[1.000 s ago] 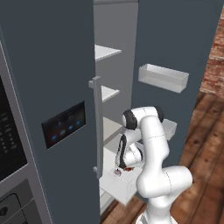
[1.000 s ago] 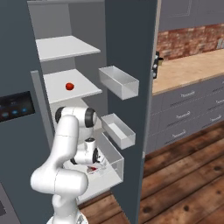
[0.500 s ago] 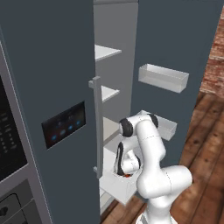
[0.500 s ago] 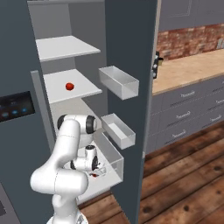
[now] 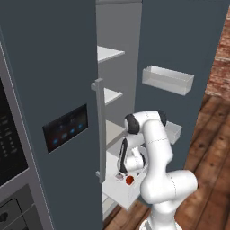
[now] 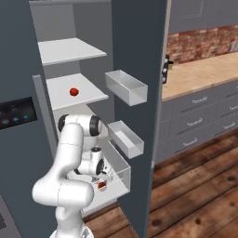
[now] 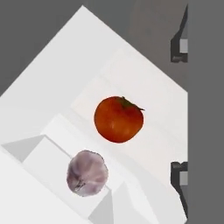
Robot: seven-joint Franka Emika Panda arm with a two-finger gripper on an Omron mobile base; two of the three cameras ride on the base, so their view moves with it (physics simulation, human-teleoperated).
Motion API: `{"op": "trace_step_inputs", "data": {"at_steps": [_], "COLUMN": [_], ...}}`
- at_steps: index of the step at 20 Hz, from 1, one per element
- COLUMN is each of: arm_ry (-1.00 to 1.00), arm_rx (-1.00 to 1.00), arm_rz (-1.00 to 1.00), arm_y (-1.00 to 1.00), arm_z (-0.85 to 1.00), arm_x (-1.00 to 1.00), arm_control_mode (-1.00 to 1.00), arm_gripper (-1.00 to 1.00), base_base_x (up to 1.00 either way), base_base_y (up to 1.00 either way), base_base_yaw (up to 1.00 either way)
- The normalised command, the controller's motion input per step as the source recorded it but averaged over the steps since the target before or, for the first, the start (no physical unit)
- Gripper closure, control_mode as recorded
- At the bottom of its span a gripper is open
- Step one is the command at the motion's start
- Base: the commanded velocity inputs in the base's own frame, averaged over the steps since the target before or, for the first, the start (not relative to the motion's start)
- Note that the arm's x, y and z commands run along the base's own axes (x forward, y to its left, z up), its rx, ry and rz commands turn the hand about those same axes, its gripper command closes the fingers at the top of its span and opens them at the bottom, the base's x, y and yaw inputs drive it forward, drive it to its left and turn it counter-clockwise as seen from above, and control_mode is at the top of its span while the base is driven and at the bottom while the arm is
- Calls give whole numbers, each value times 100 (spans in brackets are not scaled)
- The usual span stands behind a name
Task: Place the garlic and tomato inside the fridge drawer. Close the drawer after placing the vegetables.
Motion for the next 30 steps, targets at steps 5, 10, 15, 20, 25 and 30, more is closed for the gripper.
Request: {"op": "trace_step_inputs", "data": {"at_steps": [5,10,15,20,25,30], "arm_ry": [-14,-12,-1,1,9,8], "arm_rx": [0,0,0,1,8,6], "arm_rz": [-1,-6,-18,-24,-16,-10], "arm_y": [-3,-15,-34,-53,-51,-34], "arm_z": [100,100,100,77,-53,-86], "arm_x": [-30,-66,-59,-44,-7,-18], "arm_control_mode": [-100,-100,-100,-100,-100,-100], "arm_gripper": [-100,-100,-100,-100,-100,-100], "base_base_x": [0,0,0,0,0,0], "base_base_y": [0,0,0,0,0,0], "base_base_yaw": [0,0,0,0,0,0]}}
